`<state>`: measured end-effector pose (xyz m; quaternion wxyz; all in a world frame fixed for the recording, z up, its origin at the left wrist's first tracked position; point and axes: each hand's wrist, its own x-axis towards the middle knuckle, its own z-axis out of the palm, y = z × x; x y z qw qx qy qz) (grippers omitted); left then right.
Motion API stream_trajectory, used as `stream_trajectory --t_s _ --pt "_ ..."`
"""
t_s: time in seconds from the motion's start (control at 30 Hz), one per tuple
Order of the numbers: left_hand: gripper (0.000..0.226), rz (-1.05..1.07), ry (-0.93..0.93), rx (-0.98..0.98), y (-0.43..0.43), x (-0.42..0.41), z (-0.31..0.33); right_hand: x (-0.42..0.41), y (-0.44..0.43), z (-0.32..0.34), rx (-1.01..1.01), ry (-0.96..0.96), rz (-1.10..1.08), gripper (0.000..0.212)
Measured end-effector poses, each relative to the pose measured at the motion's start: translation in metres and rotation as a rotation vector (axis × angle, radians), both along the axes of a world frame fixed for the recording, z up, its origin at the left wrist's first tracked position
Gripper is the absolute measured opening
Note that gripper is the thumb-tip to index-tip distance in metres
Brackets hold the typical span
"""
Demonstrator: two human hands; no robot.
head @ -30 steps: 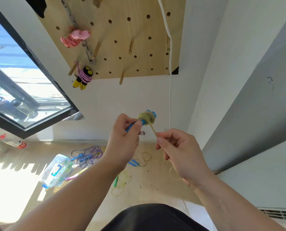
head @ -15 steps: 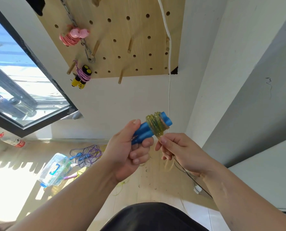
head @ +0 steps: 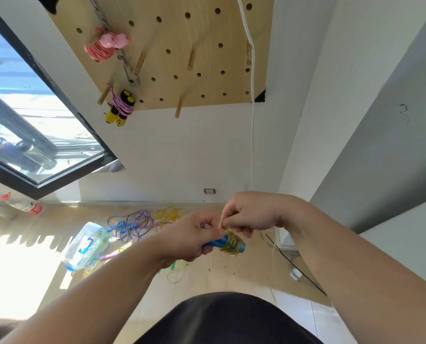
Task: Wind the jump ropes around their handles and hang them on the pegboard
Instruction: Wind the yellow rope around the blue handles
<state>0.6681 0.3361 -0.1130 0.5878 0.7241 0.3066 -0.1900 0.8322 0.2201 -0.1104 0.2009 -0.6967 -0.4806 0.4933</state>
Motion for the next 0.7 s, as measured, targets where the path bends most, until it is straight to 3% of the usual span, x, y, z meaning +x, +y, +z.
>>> stream_trajectory --t_s 0.1,0.3,0.47,0.7 --pt "0.021 0.093 0.071 0.103 -0.002 0.003 -0.011 -0.013 0.01 0.001 -0.021 -0.206 0.013 0.026" --pt "0.024 0.44 0.005 0.127 0.001 0.012 -0.021 -0.026 0.009 0.003 0.143 -0.338 -0.189 0.029" --pt "0.026 0.645 -0.185 -0.044 0.007 0.016 -0.009 -0.04 -0.008 -0.004 0.337 -0.274 -0.415 0.018" --pt "0.019 0.731 -0.385 -0.463 -0.007 0.021 0.02 -0.048 -0.034 -0.004 0.58 0.109 -0.76 0.007"
